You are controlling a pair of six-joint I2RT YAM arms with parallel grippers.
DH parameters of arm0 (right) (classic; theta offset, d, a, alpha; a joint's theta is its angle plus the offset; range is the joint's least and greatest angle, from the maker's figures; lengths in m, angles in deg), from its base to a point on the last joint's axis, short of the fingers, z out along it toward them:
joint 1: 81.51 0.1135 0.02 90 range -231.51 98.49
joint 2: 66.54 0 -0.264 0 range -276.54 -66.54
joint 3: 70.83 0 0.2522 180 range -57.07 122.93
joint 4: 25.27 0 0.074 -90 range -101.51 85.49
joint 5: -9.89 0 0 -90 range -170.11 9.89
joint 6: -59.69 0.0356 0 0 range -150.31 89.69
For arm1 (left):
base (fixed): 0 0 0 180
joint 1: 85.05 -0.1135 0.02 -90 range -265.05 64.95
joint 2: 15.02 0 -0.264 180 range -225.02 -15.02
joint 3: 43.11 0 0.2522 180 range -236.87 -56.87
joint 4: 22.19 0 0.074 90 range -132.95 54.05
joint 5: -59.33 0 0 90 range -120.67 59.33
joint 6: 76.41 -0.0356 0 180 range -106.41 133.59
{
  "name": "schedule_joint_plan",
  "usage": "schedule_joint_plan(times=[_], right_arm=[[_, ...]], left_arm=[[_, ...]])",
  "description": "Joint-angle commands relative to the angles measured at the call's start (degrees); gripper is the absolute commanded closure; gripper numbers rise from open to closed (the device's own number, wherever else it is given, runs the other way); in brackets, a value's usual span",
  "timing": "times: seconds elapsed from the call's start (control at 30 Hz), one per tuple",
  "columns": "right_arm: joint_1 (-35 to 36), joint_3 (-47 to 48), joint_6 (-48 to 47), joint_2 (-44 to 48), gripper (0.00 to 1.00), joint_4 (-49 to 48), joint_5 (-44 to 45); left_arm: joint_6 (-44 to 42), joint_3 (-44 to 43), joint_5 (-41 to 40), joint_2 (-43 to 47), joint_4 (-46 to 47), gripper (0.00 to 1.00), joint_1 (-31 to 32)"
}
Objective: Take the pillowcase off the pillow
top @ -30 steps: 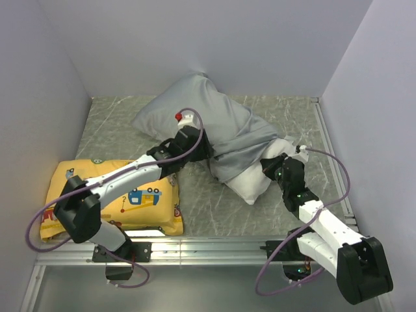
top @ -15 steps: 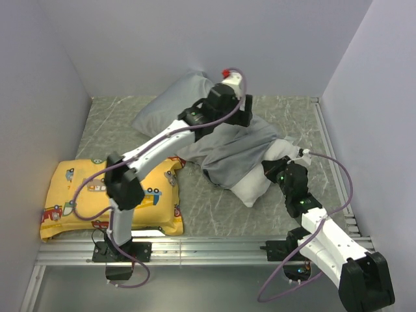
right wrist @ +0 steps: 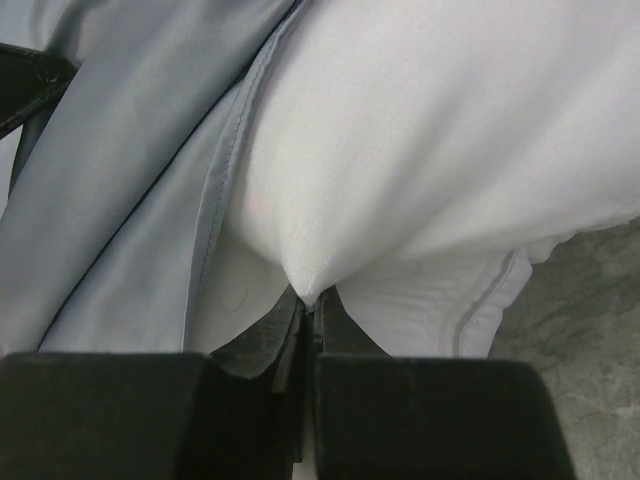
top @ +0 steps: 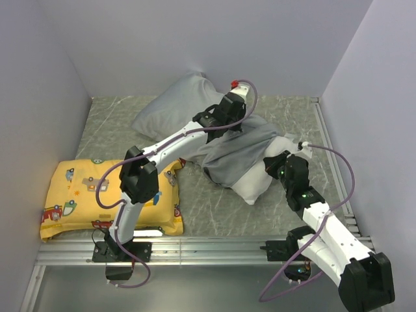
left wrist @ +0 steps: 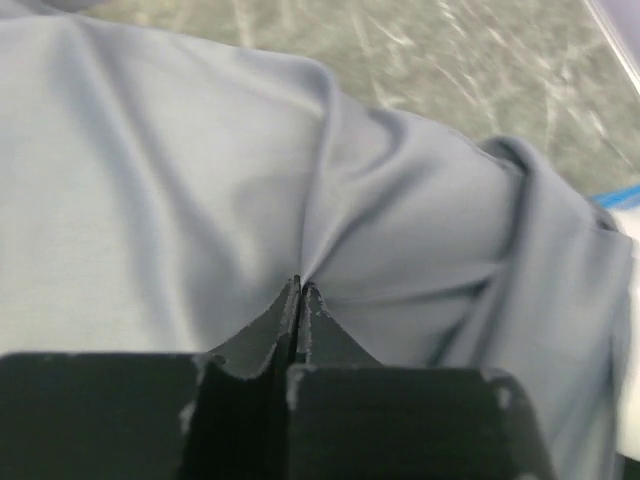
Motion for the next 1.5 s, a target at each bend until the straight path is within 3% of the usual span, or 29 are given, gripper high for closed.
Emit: schedule_joint_plan(times=[0.0, 0.17, 0.27, 0.37, 0.5, 0.6, 0.73, 0.8, 0.83, 0.9, 0.93, 1.0, 1.03, 1.17, 1.27, 1.47], right_arm=[[0.1, 3.4, -2.0, 0.8, 1.0, 3.6, 4.1], [-3.0, 6.5, -2.6, 3.2, 1.0, 7.7, 4.9], [-7.2, 7.7, -3.8, 5.2, 1.0, 9.6, 4.0], [-13.1, 9.2, -5.5, 6.3, 1.0, 12.1, 2.7], [-24.6, 11.0, -6.2, 6.4, 1.0, 13.5, -5.5], [-26.1, 13.4, -6.5, 5.8, 1.0, 14.2, -6.5], [-26.3, 15.1, -6.4, 3.2, 1.0, 12.7, -10.5], [-26.3, 16.6, -7.1, 1.1, 1.0, 12.6, -12.6], [-26.3, 17.0, -7.3, -0.7, 1.0, 12.7, -13.4], [-26.3, 16.8, -7.9, -1.4, 1.0, 12.0, -13.7], [-26.3, 16.6, -8.2, -1.4, 1.0, 11.9, -13.5], [-26.2, 16.5, -8.8, -1.5, 1.0, 12.1, -13.1], [-26.2, 16.3, -9.1, -1.5, 0.94, 12.1, -13.1], [-25.4, 16.3, -9.6, -1.2, 0.65, 12.0, -12.6], [-23.5, 17.1, -10.2, -1.4, 0.49, 12.6, -11.5], [-18.0, 20.5, -12.5, 0.0, 0.37, 16.1, -6.4]], left_arm=[[1.6, 0.8, -8.4, 3.1, 2.1, 1.0, -4.7], [7.4, 2.5, -10.7, 5.6, 1.5, 1.0, -15.2], [10.2, 6.7, -8.7, 9.7, 3.2, 1.0, -21.9], [12.1, 7.2, -12.3, 10.6, 1.6, 1.0, -27.3], [15.9, 7.8, -5.9, 11.5, 1.4, 1.0, -36.1], [14.9, 5.6, -4.6, 9.7, 0.2, 1.0, -37.0], [13.8, 4.6, 5.8, 8.5, 2.2, 1.0, -34.9], [12.3, 6.9, 6.7, 10.0, 3.7, 0.91, -31.8], [11.7, 8.0, 7.0, 10.8, 5.8, 0.75, -30.8], [11.1, 11.2, 6.4, 14.0, 7.3, 0.54, -28.1], [11.2, 12.4, 6.3, 16.7, 8.7, 0.37, -27.3], [11.8, 16.9, 6.7, 19.8, 10.3, 0.26, -25.9], [11.9, 18.6, 6.6, 21.6, 11.1, 0.2, -25.2], [13.5, 28.7, 5.3, 32.8, 13.9, 0.16, -20.6], [15.5, 37.9, 4.0, 38.9, 16.8, 0.16, -14.7], [18.8, 50.8, -0.7, 43.1, 18.3, 0.17, -3.0]])
